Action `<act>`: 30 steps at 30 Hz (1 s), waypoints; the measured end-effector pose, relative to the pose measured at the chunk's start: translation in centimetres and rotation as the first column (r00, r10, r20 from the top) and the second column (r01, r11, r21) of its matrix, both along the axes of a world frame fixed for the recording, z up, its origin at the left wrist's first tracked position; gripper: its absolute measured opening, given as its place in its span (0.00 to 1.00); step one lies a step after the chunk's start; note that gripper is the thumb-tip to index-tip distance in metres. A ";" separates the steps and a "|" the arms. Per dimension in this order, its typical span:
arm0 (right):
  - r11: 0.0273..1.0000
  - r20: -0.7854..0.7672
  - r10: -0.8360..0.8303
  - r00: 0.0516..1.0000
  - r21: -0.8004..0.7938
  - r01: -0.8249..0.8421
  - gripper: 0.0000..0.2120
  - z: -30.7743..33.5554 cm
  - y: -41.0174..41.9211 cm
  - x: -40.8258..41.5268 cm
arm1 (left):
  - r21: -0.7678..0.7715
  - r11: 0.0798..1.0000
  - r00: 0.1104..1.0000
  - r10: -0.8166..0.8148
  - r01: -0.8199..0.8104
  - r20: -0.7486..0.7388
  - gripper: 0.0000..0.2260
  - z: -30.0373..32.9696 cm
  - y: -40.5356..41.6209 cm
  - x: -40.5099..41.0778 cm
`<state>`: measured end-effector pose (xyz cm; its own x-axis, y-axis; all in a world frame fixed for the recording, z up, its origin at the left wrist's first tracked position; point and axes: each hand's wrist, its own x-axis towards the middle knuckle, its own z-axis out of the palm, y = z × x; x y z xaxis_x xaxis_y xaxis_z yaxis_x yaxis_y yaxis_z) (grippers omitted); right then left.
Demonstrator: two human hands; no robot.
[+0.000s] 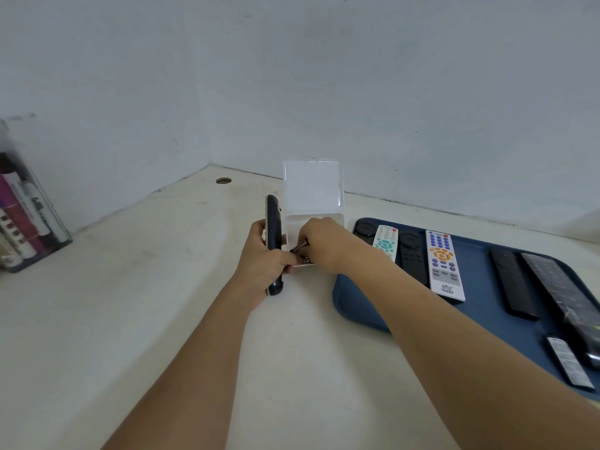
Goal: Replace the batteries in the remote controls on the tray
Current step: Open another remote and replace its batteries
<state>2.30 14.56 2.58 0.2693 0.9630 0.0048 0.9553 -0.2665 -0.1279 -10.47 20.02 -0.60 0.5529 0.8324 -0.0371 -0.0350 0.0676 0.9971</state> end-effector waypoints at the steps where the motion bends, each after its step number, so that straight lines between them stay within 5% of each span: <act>1: 1.000 0.010 0.001 1.000 -0.004 -0.001 0.08 0.2 0.1 -0.1 | -0.007 1.000 1.000 0.007 -0.007 0.003 0.31 -0.1 0.1 0.1; 7: 0.971 0.136 -0.022 0.990 0.237 -0.011 0.04 2.2 -3.4 -0.2 | -0.113 0.986 0.990 0.133 -0.126 0.055 0.20 -0.5 0.6 0.0; 8: 0.947 0.070 -0.052 0.996 0.322 0.027 0.03 2.5 -4.5 -0.2 | -0.099 0.982 0.986 0.163 -0.160 0.025 0.18 -0.5 0.7 0.0; 10: 0.872 -0.305 -0.049 0.951 0.451 0.190 0.09 2.6 -6.9 0.3 | -0.021 0.974 0.973 0.223 -0.225 -0.064 0.16 -0.6 0.9 0.1; 13: 0.808 -0.739 0.047 0.672 0.423 0.409 0.10 2.1 -10.5 1.4 | 0.103 0.957 0.953 0.282 -0.272 -0.111 0.15 -0.7 0.7 0.2; 17: 0.737 -0.837 0.055 0.544 0.402 0.543 0.11 1.1 -14.3 3.7 | 0.193 0.914 0.916 0.383 -0.357 -0.116 0.20 -0.2 0.1 -0.2; 21: 0.707 -0.893 0.168 0.417 0.404 0.581 0.08 1.0 -17.8 5.2 | 0.155 0.857 0.869 0.473 -0.492 0.145 0.16 2.4 -3.0 -0.7; 23: 0.701 -0.895 0.225 0.385 0.423 0.574 0.08 1.2 -19.4 5.9 | 0.129 0.903 0.898 0.373 -0.409 0.234 0.13 3.8 -6.1 0.3; 26: 0.695 -0.891 0.275 0.362 0.444 0.566 0.09 1.4 -21.3 7.0 | 0.012 1.000 0.976 0.007 -0.010 0.219 0.11 5.2 -11.4 4.4; 30: 0.652 -0.879 0.322 0.350 0.475 0.592 0.10 0.8 -22.8 8.2 | -0.150 0.925 0.907 -0.293 0.348 0.302 0.14 5.4 -17.5 10.1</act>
